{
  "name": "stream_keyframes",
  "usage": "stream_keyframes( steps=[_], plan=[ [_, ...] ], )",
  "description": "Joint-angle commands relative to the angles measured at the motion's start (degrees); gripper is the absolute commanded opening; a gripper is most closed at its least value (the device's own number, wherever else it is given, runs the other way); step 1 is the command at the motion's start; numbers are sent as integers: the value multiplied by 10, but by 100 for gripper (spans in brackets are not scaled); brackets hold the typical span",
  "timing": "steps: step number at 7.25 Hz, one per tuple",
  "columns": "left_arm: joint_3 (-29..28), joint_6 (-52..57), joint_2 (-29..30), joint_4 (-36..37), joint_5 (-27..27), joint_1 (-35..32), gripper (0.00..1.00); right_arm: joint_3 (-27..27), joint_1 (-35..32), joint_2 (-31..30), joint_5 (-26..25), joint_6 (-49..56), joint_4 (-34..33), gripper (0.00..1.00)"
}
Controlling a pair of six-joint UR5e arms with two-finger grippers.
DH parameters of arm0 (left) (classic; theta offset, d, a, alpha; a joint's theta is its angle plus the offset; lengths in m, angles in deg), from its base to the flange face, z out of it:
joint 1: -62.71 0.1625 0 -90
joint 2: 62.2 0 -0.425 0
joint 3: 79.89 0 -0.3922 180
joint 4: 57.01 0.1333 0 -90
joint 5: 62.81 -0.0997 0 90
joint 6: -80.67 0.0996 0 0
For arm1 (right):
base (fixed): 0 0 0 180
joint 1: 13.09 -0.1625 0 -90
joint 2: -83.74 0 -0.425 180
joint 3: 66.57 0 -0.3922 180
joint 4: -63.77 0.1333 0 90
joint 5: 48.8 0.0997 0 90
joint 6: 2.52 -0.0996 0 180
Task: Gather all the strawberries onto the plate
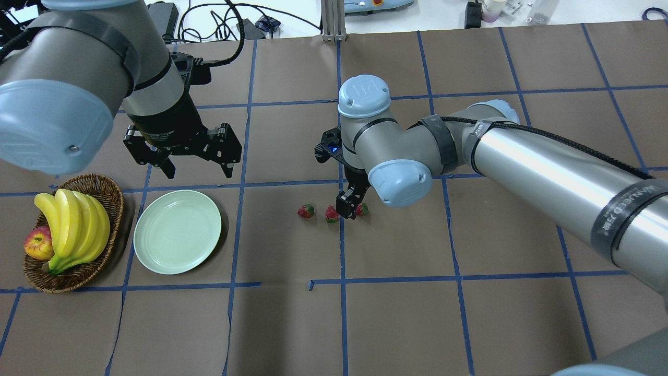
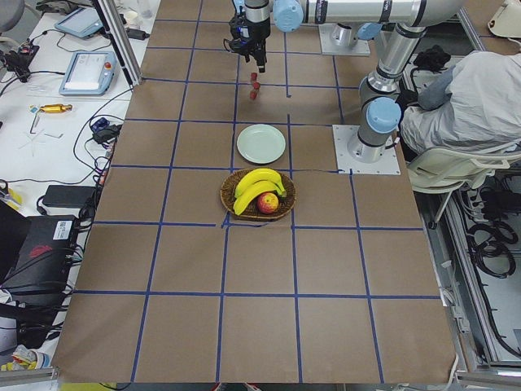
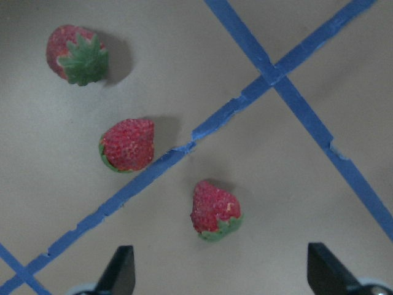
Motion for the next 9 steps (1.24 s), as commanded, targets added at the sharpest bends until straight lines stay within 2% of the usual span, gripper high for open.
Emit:
stream_keyframes(
  steps=[1,2,4,6,7,8,9],
  plan=[
    [6,-1,0,-1,0,0,100,-8,0,20,5,88,-36,100],
    [15,-1,0,1,0,-1,100,-8,0,24,24,98,-43,87],
    [16,-1,0,1,0,-1,100,-8,0,26,38,101,-44,95],
    [16,-1,0,2,0,-1,100,-8,0,35,38,101,-45,91],
    [16,-1,0,2,0,-1,100,-9,0,35,37,101,-44,82],
    [16,-1,0,2,0,-1,100,-9,0,35,35,101,-44,57],
    [16,-1,0,2,0,-1,100,-9,0,35,26,96,-44,27]
  ],
)
